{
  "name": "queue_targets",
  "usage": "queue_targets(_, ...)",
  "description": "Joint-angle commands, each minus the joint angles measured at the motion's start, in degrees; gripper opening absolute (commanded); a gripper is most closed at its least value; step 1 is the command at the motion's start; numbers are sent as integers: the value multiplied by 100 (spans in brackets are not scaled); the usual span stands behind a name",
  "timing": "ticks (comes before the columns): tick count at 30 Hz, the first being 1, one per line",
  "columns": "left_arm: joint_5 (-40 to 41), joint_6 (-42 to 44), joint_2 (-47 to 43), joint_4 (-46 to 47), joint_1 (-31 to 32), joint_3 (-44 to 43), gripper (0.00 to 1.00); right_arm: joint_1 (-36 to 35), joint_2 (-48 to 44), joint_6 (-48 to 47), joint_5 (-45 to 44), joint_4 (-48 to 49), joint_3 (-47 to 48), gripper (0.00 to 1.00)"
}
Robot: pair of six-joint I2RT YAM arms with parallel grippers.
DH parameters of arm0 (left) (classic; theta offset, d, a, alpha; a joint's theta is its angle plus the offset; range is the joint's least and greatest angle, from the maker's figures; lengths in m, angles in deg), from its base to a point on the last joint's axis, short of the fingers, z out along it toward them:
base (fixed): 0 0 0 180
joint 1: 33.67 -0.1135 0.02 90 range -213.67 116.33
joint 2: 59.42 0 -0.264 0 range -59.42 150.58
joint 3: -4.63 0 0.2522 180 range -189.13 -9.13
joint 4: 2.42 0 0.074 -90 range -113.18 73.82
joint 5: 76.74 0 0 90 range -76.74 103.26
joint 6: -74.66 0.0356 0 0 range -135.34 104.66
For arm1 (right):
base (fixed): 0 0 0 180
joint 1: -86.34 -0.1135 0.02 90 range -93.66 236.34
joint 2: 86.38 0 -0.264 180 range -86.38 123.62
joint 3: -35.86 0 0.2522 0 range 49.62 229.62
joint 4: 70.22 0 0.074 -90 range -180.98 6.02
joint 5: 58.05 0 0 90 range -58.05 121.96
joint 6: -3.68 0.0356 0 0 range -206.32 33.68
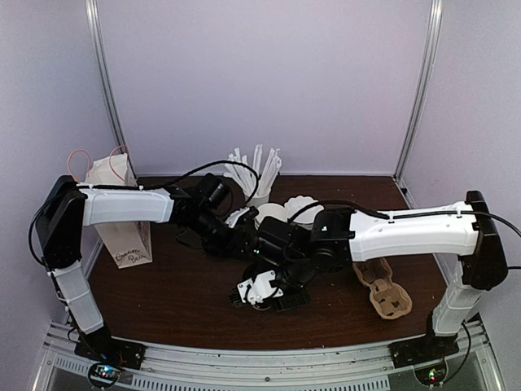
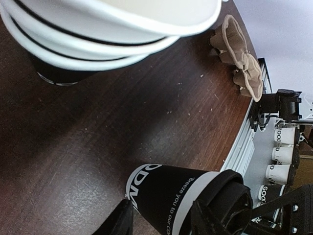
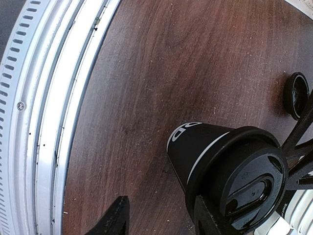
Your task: Pack the takeout coffee
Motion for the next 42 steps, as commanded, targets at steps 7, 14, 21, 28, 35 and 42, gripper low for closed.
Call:
queue_targets(7,25,116,208,-1,-55,160,40,-31,177,28,-176,160,-56,43)
queue_targets(14,118,130,199,56,-111,252,39,-24,140,31,-377,374,-281,39)
queue_targets(21,363,161,-251,-65,-262,174,41,3,63,-53,-404,347,-337,36)
queue_targets(28,277,-77,-654,319,-277,377,46,2,-148,-108,-385,248,-272,36)
queue_targets(35,151,-175,-924,537,-277,611,46,47,-306,-224,-515,40,-197,38)
queue_targets(42,92,-189,-996,522,-278,694,46,324,-478,-209,-541,-46,-165,40)
